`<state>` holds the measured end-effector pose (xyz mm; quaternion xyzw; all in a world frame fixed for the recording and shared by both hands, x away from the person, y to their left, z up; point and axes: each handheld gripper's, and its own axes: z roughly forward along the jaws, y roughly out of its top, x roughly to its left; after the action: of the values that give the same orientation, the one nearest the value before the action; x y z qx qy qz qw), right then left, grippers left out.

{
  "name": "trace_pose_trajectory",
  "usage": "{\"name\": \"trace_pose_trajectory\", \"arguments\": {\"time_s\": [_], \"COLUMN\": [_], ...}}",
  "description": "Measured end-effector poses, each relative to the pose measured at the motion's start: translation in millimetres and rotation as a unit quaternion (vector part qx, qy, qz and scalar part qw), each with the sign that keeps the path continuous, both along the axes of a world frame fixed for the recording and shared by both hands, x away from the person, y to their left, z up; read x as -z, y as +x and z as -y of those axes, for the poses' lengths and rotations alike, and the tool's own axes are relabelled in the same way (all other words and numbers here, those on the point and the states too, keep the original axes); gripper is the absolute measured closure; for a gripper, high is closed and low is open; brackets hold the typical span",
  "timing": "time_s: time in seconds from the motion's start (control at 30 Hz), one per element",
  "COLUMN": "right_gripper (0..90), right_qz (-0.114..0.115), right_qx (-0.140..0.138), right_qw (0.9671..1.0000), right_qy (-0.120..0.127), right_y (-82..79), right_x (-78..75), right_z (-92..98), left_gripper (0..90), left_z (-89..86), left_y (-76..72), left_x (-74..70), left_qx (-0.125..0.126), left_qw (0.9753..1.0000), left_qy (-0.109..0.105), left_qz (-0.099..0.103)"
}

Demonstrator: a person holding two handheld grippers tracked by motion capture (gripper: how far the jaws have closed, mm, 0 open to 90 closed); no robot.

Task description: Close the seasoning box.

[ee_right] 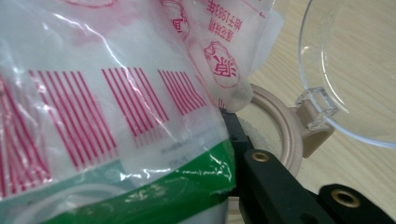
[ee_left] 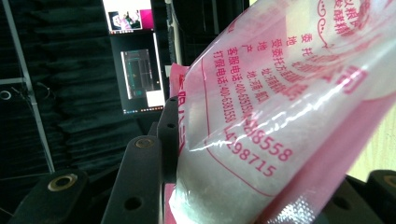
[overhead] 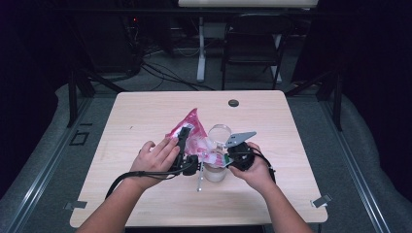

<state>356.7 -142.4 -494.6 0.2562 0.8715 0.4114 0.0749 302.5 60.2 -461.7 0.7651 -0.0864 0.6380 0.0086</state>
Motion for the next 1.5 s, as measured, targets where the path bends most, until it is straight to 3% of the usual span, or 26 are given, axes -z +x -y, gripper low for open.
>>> {"name": "trace_pose_trajectory", "arguments": {"time_s": [0.5, 0.63, 0.9, 1.23, 1.3, 1.5], "right_gripper": [90.0, 90.0, 90.0, 90.0, 90.0, 90.0], "right_qz": [-0.001, 0.000, 0.001, 0.001, 0.000, 0.000], "right_qx": [-0.004, -0.004, -0.004, -0.003, -0.005, -0.006], "right_qw": [1.0000, 1.0000, 1.0000, 1.0000, 1.0000, 1.0000], "right_qy": [-0.005, -0.002, -0.002, -0.002, -0.003, -0.007], "right_y": [-0.2, -0.3, -0.6, -0.9, -0.8, -0.3], "right_x": [2.8, 3.0, 2.9, 2.6, 2.6, 3.4], "right_z": [-5.4, -6.2, -7.3, -7.4, -7.1, -7.1], "left_gripper": [64.5, 64.4, 64.2, 64.0, 63.9, 63.8], "left_z": [-1.7, -1.5, -2.1, 0.0, 1.0, 2.5], "left_y": [-1.3, -1.8, -2.1, -2.8, -2.8, -1.1], "left_x": [-1.5, -3.0, -3.5, -6.4, -7.8, -9.3], "left_qx": [-0.001, 0.003, 0.000, 0.001, 0.005, -0.001], "left_qw": [1.0000, 1.0000, 1.0000, 1.0000, 0.9999, 0.9995], "left_qy": [0.001, 0.002, -0.001, 0.005, 0.015, 0.029], "left_qz": [0.000, 0.008, 0.001, 0.000, 0.005, -0.013]}}
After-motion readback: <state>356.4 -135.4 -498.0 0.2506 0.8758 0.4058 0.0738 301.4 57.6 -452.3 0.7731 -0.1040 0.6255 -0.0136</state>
